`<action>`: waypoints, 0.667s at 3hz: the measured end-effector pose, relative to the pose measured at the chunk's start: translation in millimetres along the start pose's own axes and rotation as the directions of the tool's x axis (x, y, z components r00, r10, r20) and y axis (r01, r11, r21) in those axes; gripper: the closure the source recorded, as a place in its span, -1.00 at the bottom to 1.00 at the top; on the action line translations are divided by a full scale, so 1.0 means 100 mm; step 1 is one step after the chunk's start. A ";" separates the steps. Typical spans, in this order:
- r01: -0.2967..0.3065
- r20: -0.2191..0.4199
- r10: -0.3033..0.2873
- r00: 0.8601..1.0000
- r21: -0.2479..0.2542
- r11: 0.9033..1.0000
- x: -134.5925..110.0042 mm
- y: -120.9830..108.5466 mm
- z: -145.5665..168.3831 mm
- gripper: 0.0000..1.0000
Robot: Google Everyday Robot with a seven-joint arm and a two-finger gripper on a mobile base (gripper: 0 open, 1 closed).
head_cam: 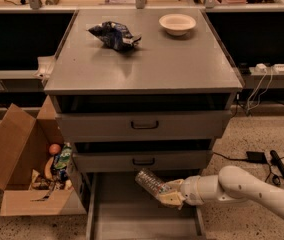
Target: Place water bottle into bottom drawer
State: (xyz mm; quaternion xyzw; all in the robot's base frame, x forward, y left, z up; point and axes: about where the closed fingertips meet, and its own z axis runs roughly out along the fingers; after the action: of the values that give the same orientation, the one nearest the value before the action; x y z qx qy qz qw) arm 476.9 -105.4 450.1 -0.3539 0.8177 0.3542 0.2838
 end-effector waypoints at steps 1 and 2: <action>0.026 -0.017 -0.027 0.999 -0.039 0.999 0.25 -0.17 0.13 1.00; 0.001 -0.081 -0.007 0.997 -0.077 0.997 0.91 -0.67 0.42 1.00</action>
Offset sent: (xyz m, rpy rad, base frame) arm 0.0136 -0.0686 -0.1963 -0.0506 0.1332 0.1067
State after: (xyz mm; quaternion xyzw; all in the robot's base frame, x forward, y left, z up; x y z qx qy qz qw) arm 484.4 -139.9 335.0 -0.3803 0.8137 0.3701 0.2371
